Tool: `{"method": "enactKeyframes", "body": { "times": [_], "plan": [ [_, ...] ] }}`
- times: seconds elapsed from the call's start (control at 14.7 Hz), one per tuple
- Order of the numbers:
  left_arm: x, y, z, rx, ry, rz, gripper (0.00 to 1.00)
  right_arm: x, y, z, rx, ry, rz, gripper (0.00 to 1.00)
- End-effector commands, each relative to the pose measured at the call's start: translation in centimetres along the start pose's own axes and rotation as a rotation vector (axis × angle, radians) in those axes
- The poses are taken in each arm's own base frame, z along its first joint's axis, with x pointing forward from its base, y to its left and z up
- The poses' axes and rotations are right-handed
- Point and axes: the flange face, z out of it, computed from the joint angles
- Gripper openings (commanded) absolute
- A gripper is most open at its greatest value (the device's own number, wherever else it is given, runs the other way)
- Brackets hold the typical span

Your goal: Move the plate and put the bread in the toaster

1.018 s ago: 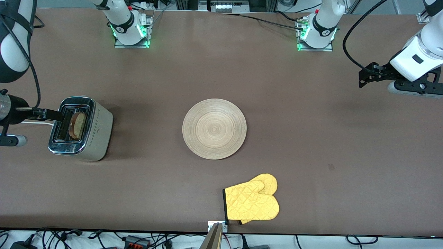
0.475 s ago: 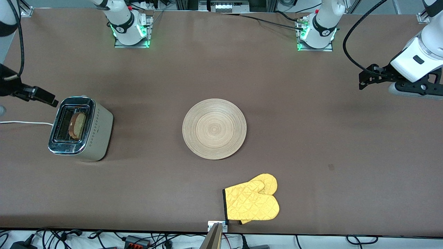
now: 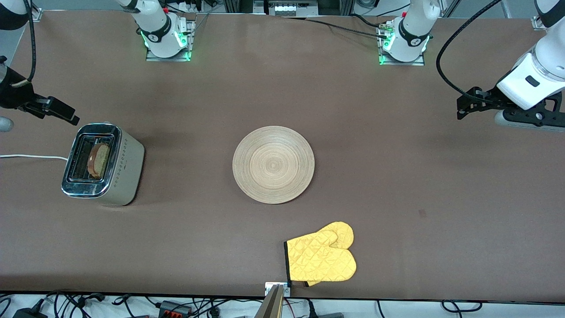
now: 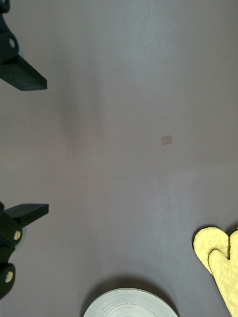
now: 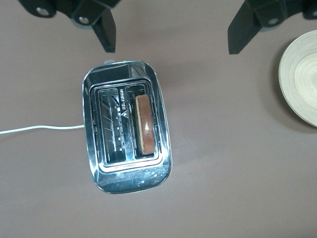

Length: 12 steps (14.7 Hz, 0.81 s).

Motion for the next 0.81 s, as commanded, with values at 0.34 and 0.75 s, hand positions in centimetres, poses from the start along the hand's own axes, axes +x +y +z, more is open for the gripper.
{"method": "enactKeyframes", "body": {
  "times": [0.34,0.75],
  "plan": [
    [0.3,0.0,-0.5,0.016,0.008,-0.006,1.00,0.5,-0.3,-1.1,-0.010,0.011,0.011,1.00],
    [0.3,0.0,-0.5,0.016,0.008,-0.006,1.00,1.2,0.1,-0.3,-0.011,-0.008,0.021,1.00]
  ]
}}
